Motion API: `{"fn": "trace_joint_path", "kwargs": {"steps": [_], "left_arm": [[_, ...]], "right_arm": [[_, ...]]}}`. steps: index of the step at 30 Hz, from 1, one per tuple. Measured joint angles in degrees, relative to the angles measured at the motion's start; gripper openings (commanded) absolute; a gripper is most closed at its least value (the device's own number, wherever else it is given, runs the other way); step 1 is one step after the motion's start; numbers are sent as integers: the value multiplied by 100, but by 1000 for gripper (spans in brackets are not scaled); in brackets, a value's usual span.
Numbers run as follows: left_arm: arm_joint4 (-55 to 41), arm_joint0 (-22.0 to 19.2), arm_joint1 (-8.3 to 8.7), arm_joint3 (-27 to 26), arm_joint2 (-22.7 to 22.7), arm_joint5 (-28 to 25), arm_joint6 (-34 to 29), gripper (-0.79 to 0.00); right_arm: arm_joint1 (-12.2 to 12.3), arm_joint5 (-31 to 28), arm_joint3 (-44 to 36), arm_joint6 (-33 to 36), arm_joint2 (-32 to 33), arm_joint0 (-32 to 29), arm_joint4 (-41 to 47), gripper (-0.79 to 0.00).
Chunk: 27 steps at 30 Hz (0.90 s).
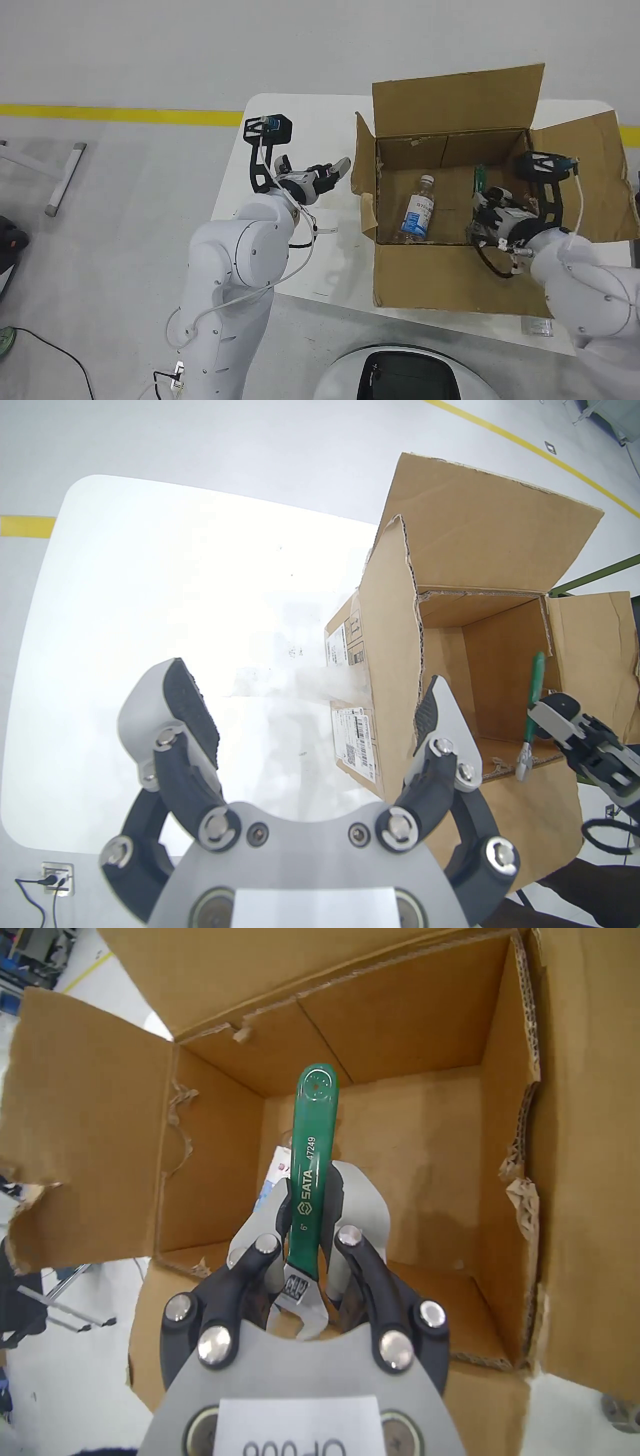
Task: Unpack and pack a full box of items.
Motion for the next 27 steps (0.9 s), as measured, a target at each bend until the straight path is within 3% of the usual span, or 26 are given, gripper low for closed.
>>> {"fn": "trace_joint_path", "kwargs": {"steps": [8,17,27], "left_arm": [[0,0,0,0,0,0,0,0],[0,0,0,0,0,0,0,0],[0,0,0,0,0,0,0,0]], "right_arm": [[-111,779,717,202,-703,785,-351,-785],[-194,1020,993,458,-871,1404,-335,-785],[-268,891,1560,616,-1347,1912,-854,-785]]}}
